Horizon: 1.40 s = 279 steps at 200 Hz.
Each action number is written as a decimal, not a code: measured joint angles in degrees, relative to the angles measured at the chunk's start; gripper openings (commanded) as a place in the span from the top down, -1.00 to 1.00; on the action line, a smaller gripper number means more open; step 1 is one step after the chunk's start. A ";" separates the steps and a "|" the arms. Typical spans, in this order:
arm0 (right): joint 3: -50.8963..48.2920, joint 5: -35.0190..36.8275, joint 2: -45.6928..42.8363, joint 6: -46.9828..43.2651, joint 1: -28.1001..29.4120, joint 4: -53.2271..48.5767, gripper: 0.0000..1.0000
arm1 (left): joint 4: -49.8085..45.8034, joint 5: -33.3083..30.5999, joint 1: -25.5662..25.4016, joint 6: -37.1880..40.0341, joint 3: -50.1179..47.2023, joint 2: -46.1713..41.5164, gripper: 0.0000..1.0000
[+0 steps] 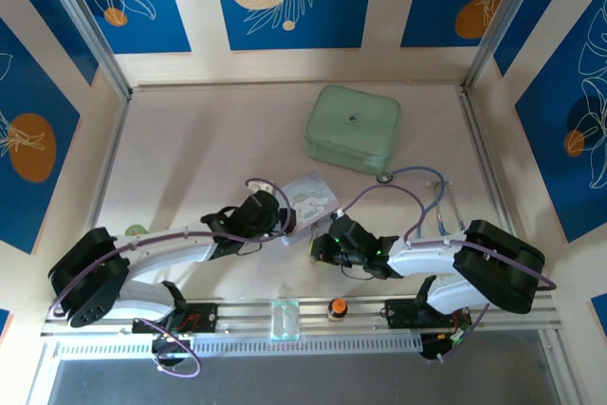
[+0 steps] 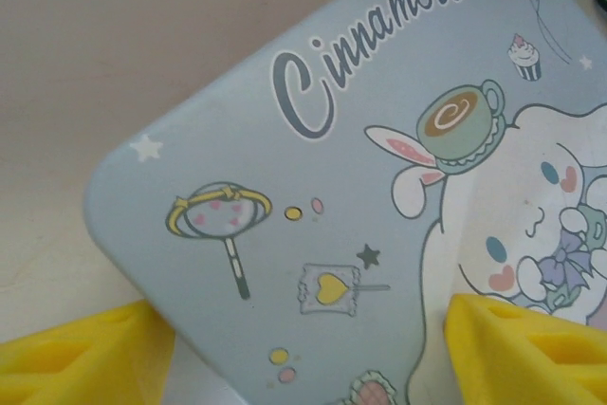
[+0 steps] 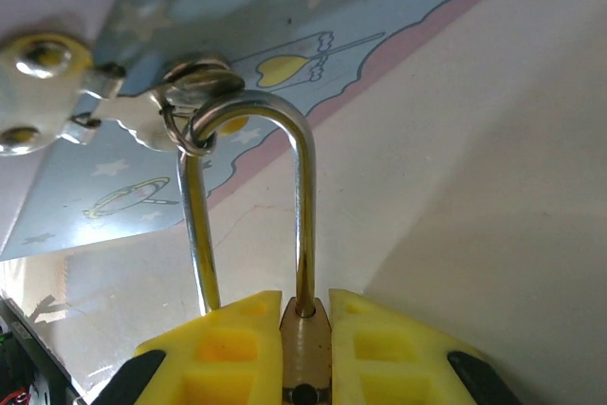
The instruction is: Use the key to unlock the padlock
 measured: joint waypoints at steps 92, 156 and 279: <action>-4.35 -4.33 4.59 5.53 -5.03 16.06 0.85 | 3.52 -4.92 -1.42 -2.58 -1.70 0.90 -0.28; -6.60 -4.37 7.69 10.40 -7.04 24.96 0.89 | 8.39 -5.84 -1.40 -3.10 -2.82 2.36 -0.20; -6.49 -1.38 12.81 17.75 -9.33 33.97 0.91 | 10.91 -6.62 -1.40 -2.67 -3.50 2.95 -0.14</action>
